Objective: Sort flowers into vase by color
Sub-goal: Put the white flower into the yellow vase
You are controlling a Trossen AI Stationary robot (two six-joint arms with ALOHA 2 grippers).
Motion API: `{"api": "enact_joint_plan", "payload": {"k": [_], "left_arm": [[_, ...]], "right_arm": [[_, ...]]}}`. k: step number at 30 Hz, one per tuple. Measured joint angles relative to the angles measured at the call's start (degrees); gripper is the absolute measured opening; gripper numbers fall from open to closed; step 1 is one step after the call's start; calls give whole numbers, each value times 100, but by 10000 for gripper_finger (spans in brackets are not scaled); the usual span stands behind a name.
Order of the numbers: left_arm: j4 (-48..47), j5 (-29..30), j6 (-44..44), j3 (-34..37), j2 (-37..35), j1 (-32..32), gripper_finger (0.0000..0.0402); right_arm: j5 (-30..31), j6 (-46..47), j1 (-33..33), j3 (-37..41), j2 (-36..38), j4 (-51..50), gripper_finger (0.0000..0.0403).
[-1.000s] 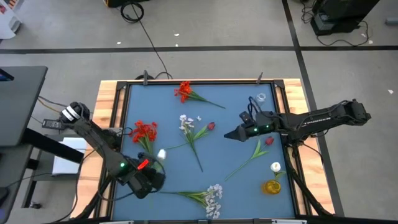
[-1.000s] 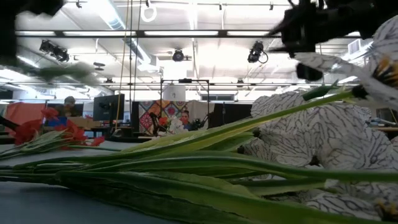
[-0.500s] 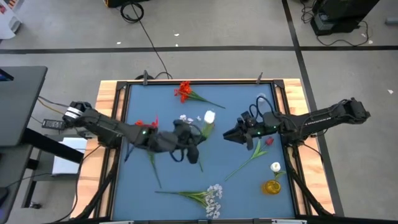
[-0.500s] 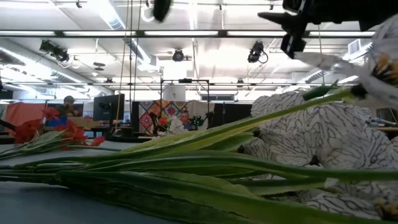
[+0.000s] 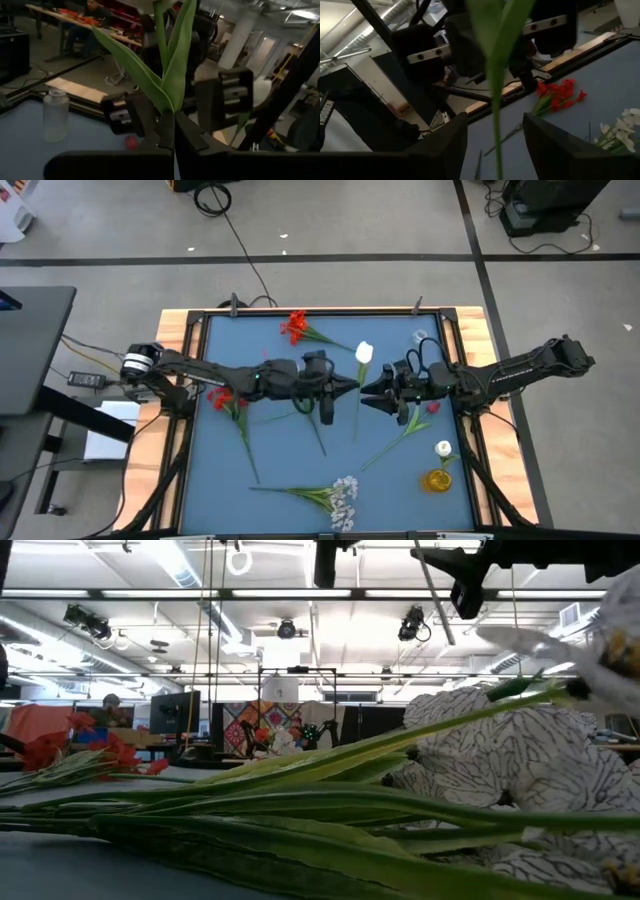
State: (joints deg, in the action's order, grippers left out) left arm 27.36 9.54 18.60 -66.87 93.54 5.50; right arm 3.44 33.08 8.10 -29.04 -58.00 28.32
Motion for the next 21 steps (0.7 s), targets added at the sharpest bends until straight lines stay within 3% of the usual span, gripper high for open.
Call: {"api": "enact_joint_plan", "payload": {"k": [9, 21], "left_arm": [[-7, -313, -298, 2, 67, -120, 4], [-13, -978, -467, 0, 65, -287, 4]], "right_arm": [[360, 126, -44, 0, -2, -91, 137], [-87, -178, -192, -20, -2, 40, 106]]}}
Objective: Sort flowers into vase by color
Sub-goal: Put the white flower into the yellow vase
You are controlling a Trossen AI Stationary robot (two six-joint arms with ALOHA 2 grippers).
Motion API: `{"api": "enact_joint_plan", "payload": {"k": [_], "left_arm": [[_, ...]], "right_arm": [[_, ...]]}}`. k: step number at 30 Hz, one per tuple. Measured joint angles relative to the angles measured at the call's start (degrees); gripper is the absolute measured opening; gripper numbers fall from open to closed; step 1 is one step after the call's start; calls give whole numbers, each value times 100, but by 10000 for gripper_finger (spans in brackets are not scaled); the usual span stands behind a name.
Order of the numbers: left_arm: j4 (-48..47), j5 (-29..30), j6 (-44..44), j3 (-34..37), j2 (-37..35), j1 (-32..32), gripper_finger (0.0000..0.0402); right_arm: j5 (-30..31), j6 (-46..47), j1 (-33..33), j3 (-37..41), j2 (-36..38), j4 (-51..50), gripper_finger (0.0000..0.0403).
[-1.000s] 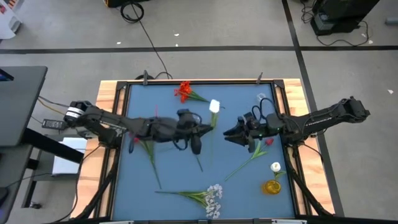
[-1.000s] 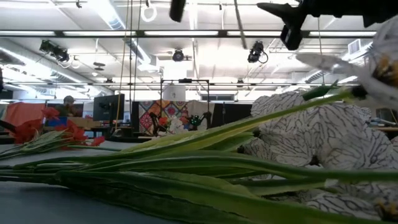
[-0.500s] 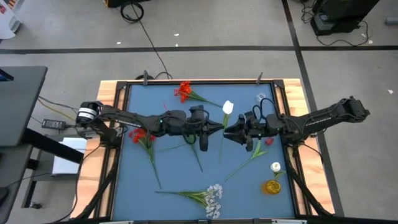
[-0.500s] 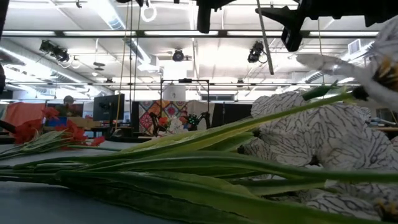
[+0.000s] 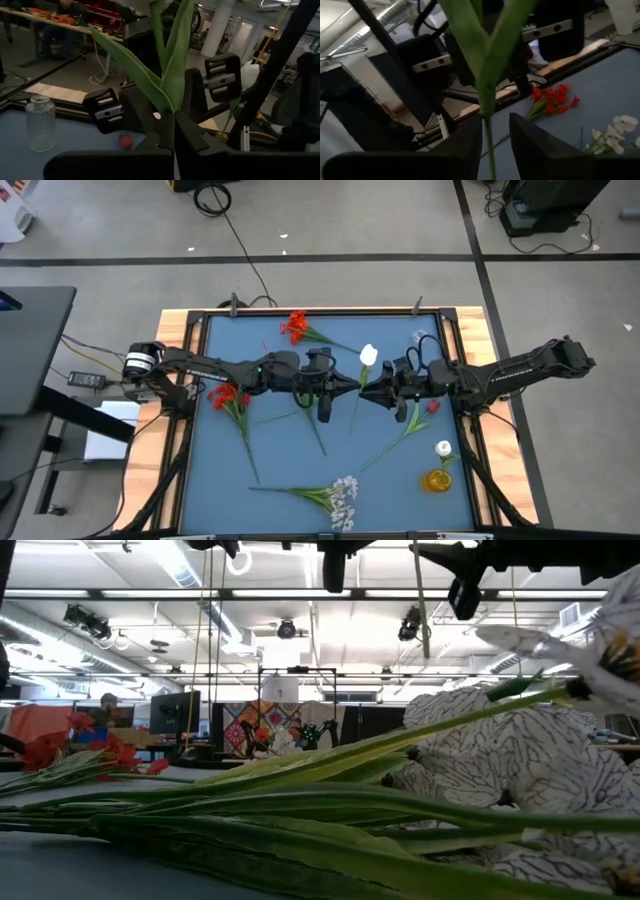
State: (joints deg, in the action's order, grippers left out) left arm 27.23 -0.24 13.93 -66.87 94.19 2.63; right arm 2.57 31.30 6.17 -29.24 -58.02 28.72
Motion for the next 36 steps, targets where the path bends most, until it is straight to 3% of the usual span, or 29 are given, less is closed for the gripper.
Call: {"api": "enact_joint_plan", "payload": {"k": [18, 23, 30, 36], "left_arm": [[42, -30, -264, 0, 0, -117, 4], [37, 72, -175, 0, -2, -114, 5], [-11, 628, 64, 0, -136, -150, 62], [-785, 678, 428, -9, -483, -150, 127]], "right_arm": [[-109, -299, -34, -487, -2, -832, 70], [-186, -414, -51, -487, -2, -840, 13], [588, -816, 316, -494, 218, -1700, 5], [1588, -1705, 847, -638, 1095, -2722, 2]]}}
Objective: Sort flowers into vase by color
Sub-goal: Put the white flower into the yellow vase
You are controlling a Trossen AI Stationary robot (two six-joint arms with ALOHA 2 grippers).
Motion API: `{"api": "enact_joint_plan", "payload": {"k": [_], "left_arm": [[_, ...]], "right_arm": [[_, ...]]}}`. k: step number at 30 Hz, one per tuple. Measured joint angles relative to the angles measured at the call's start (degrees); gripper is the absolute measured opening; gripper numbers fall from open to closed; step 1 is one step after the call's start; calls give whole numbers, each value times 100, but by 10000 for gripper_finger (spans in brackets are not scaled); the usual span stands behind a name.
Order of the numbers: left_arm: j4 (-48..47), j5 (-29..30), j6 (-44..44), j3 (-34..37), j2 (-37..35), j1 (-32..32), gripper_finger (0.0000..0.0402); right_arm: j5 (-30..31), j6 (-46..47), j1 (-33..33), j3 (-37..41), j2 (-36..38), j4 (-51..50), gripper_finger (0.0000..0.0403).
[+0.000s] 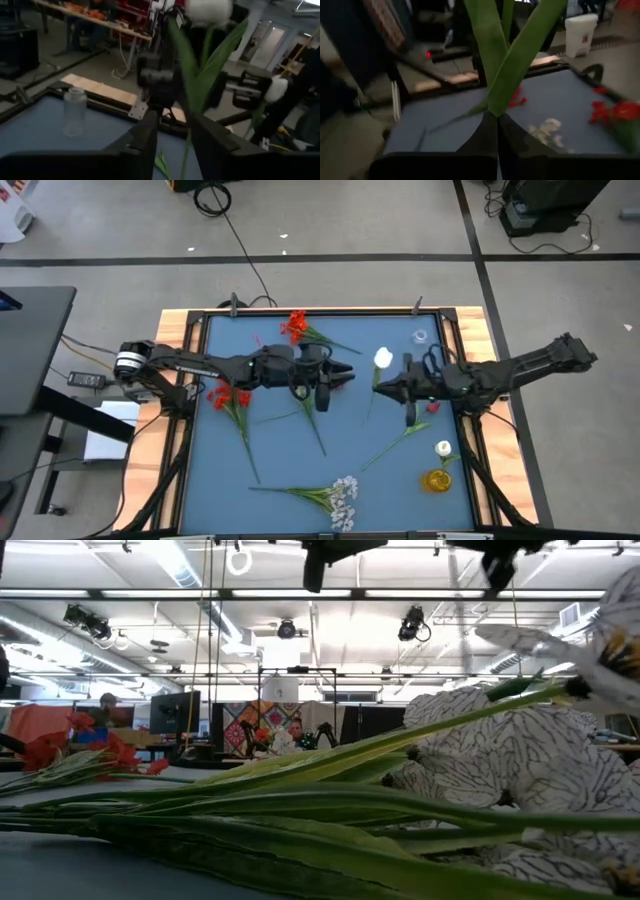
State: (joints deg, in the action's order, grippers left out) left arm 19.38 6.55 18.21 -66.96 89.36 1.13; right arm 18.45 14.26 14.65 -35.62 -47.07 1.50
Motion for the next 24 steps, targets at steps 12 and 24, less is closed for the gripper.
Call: {"api": "enact_joint_plan", "payload": {"k": [12, 24], "left_arm": [[-698, 1239, 850, 2, -238, 350, 144], [-740, 1834, 1263, 4, -238, 590, 144]], "right_arm": [[-1583, 110, 554, -1162, 1821, -3610, 0], [-3793, 425, 862, -872, 2647, -3564, 0]]}}
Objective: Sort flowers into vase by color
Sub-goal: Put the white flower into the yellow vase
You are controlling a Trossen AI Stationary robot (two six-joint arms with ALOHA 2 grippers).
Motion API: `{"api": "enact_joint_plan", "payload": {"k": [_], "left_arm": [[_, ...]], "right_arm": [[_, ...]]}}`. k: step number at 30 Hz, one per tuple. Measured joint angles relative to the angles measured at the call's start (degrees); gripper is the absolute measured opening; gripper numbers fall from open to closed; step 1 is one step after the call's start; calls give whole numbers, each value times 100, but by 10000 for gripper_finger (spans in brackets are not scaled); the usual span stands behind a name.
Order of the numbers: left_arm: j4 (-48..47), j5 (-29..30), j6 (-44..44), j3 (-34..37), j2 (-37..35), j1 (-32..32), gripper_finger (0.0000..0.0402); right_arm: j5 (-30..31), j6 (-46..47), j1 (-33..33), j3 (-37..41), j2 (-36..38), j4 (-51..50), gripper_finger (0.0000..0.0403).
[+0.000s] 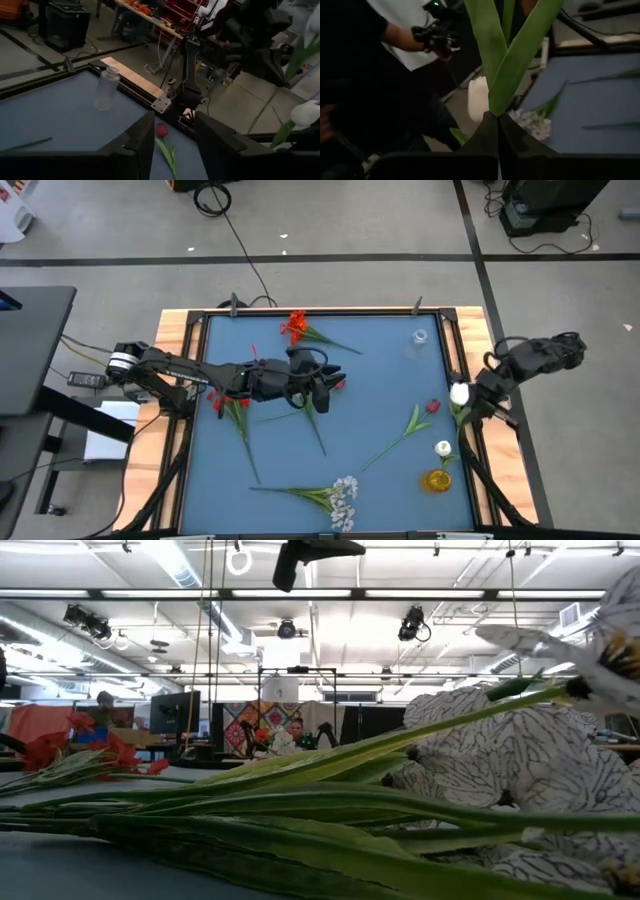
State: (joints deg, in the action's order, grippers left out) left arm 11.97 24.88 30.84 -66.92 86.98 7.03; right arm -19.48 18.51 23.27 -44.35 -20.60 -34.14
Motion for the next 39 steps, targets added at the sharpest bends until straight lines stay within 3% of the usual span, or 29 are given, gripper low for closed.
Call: {"api": "enact_joint_plan", "payload": {"k": [7, 17, 29, 33, 39], "left_arm": [[-116, 108, -38, 2, 0, -11, 144], [-527, 107, -41, 4, -2, -15, 144], [-635, 107, 13, 4, -2, -48, 144], [-635, 107, 44, 4, -2, -48, 144], [-633, 107, 154, 4, -2, -114, 144]], "right_arm": [[-315, 40, 364, 703, 50, 1788, 0], [14, -889, 832, 849, 39, 1671, 0], [-139, -1017, 1084, 1321, 37, 1896, 2], [96, -1064, 1123, 1451, -8, 1646, 24], [119, -1133, 1123, 1558, -170, 1153, 99]]}}
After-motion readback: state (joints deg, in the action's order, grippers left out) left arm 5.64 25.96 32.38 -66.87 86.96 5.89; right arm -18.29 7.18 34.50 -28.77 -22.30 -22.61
